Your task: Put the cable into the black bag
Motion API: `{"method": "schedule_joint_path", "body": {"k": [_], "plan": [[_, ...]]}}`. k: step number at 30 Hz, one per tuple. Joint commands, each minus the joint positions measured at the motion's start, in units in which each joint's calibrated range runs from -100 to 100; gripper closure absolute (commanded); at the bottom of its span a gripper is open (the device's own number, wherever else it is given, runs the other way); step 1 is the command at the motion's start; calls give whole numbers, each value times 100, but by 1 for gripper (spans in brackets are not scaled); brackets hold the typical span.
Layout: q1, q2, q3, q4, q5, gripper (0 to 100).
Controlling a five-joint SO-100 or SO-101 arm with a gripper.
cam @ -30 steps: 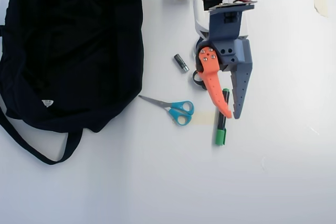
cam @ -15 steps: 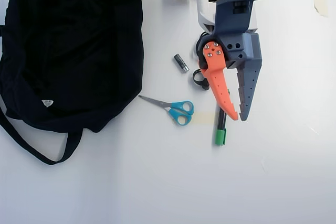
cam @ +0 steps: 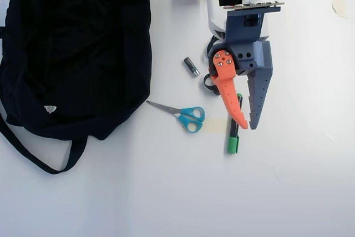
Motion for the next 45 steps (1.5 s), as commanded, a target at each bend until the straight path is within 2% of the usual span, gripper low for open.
{"method": "schedule_joint_path", "body": {"k": [1, 6, 16, 20, 28, 36, 45], "plan": [[12, -178, -128, 629, 24, 98], [-55, -577, -29, 1534, 24, 98], [-190, -1390, -29, 4393, 29, 98], [-280, -1407, -29, 5591, 19, 98], [-676, -1315, 25, 7244, 19, 98], [-818, -1324, 168, 8226, 24, 98], [-811, -1415, 222, 8269, 24, 98]]}}
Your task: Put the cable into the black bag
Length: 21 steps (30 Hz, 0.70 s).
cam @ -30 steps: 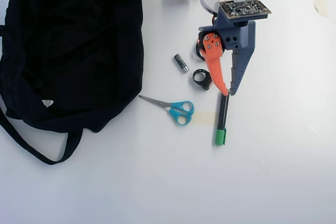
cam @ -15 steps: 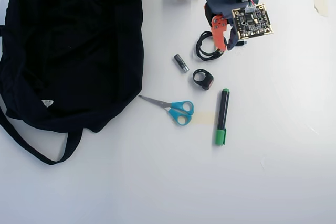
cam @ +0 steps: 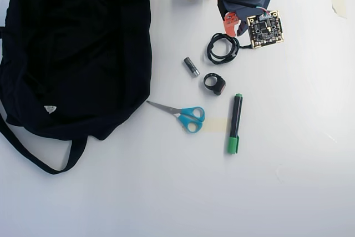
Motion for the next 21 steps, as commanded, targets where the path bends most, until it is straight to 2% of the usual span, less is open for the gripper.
{"method": "schedule_joint_path", "body": {"k": [1, 14, 21], "plan": [[-32, -228, 99, 137, 24, 98], [-114, -228, 566, 129, 40, 97], [-136, -228, 575, 129, 365, 97]]}}
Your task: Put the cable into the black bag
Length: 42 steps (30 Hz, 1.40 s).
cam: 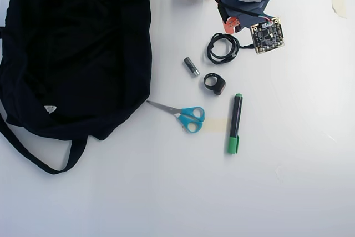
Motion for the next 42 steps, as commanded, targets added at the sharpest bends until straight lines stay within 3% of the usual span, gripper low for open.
{"method": "schedule_joint_path", "body": {"k": [1, 12, 21, 27, 32, 42], "plan": [[-4, -219, -30, 111, 133, 97], [48, -120, 320, 103, 332, 96], [168, -103, 1012, -285, 154, 76], [213, -103, 1794, -1387, 28, 76], [205, -95, 2315, -2033, -407, 75], [183, -95, 2980, -2619, -858, 75]]}}
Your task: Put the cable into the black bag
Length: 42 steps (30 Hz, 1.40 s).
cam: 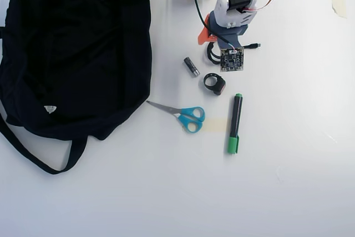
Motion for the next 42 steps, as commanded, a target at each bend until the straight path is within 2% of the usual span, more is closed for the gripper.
{"method": "schedule_joint_path", "body": {"k": [1, 5, 13, 34, 37, 42], "plan": [[21, -95, 135, -258, -62, 75], [36, -95, 422, -706, -67, 73], [96, -12, 782, -1085, -209, 57], [104, 801, 764, -2006, -220, 57], [104, 801, 773, -2006, -220, 59], [104, 801, 809, -2006, -220, 76]]}}
